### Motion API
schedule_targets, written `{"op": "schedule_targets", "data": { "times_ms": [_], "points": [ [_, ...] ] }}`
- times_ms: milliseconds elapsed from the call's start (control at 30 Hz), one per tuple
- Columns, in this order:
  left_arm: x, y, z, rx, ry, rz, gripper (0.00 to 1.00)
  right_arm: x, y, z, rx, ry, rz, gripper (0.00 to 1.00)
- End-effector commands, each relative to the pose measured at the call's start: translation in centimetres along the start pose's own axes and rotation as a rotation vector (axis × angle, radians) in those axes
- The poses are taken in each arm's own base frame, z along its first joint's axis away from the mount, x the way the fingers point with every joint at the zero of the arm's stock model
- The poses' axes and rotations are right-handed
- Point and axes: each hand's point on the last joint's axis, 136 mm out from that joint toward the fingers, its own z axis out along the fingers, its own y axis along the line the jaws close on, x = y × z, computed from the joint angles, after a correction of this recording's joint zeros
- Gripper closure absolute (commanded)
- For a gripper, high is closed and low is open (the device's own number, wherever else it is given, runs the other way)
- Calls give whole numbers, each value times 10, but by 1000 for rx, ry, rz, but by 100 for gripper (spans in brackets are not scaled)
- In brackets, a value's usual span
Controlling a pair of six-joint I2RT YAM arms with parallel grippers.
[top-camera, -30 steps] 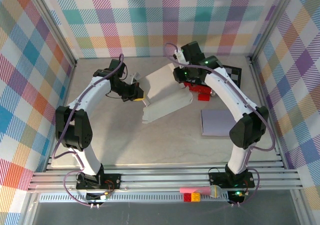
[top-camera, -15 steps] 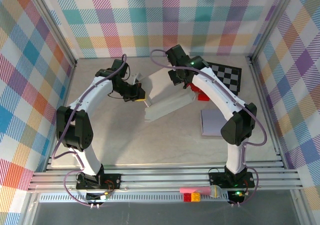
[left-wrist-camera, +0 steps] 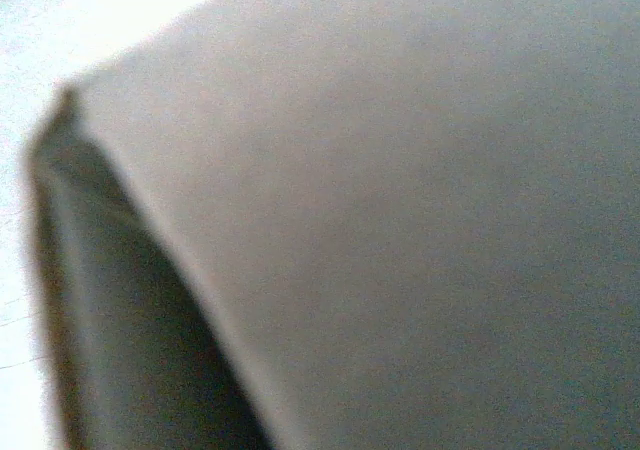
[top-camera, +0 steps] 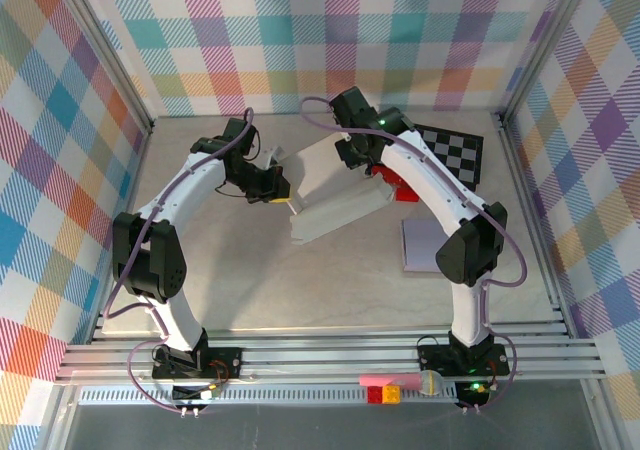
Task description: Fold the paper box
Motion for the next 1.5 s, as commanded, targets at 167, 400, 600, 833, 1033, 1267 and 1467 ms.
{"op": "schedule_targets", "data": {
  "times_ms": [167,400,600,833,1033,1267,1467],
  "points": [
    [0,-25,-15,41,-26,85,100,-4,6,1,-66,7,37,71],
    [0,-26,-15,40,-28,85,100,-2,2,4,-41,22,44,80],
    [0,-27,-14,28,-29,75,100,-3,-27,5,202,31,79,100],
    [1,-31,-12,15,-46,34,100,-7,-52,-14,527,-17,90,100],
    [4,-39,-10,34,-40,37,100,-10,-48,-17,639,-42,14,100],
    [3,-42,-7,48,-43,37,100,-13,-29,-12,615,-47,-47,100],
    [4,-41,-7,43,-42,33,100,-20,10,-16,241,-55,23,97]
  ]
}}
